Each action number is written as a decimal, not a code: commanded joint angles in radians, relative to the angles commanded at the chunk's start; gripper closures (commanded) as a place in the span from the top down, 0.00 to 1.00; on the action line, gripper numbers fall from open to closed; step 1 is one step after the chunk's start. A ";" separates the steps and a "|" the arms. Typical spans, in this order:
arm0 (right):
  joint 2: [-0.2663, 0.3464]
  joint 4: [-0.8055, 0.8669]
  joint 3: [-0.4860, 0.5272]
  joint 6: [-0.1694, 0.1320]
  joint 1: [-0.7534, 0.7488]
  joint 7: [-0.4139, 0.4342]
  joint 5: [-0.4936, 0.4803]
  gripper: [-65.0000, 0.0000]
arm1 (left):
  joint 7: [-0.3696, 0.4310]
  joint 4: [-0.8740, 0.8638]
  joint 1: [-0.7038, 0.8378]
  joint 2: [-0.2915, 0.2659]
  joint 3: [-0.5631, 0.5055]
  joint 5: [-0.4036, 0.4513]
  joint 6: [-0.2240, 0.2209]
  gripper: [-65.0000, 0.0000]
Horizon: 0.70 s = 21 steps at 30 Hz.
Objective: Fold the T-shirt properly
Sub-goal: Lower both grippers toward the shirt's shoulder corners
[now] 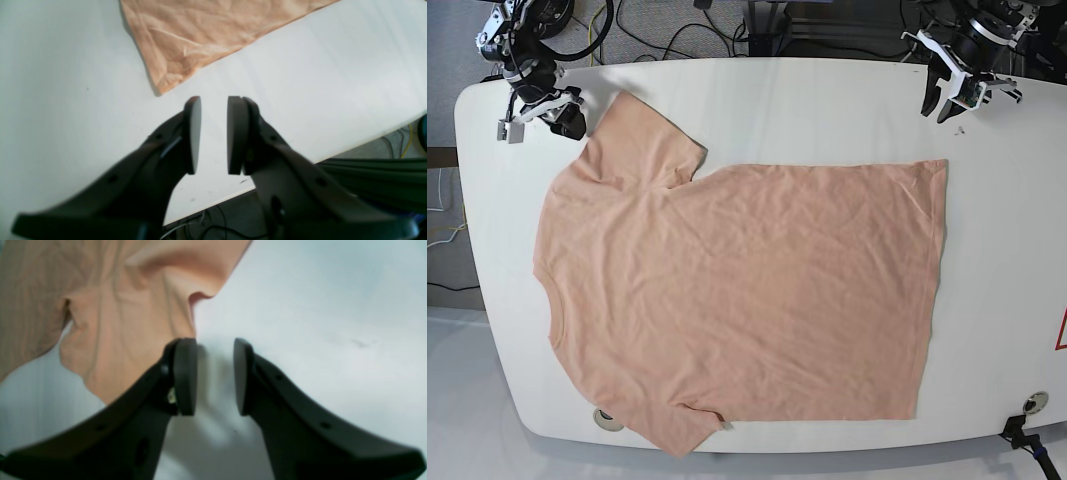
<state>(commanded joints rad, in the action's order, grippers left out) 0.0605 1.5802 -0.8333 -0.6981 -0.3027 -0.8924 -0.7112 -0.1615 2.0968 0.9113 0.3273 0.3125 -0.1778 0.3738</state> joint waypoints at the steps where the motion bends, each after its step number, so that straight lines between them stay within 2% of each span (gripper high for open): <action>1: -0.004 0.001 0.004 0.000 0.002 0.001 0.001 0.28 | 0.001 -0.002 0.002 0.000 0.000 0.002 0.001 0.19; 5: -0.009 -0.004 0.021 0.000 0.006 -0.003 -0.001 0.28 | -0.003 -0.002 -0.003 0.001 -0.004 0.002 -0.001 0.19; 7: -0.005 -0.014 0.006 0.000 0.000 -0.038 -0.007 0.28 | -0.002 0.000 -0.001 0.001 0.001 0.007 -0.009 0.18; 14: 0.000 -0.068 0.017 0.000 0.011 -0.038 -0.026 0.27 | 0.001 -0.005 -0.007 0.000 -0.004 0.009 -0.010 0.19; 21: 0.011 -0.115 0.089 0.000 0.011 -0.039 -0.033 0.28 | 0.004 -0.002 -0.008 0.000 -0.003 0.011 -0.012 0.19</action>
<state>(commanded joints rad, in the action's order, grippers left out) 0.0711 1.4649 -0.7440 -0.6981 -0.2920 -0.9318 -0.7441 -0.1578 2.0948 0.9032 0.3275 0.3096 -0.1672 0.3621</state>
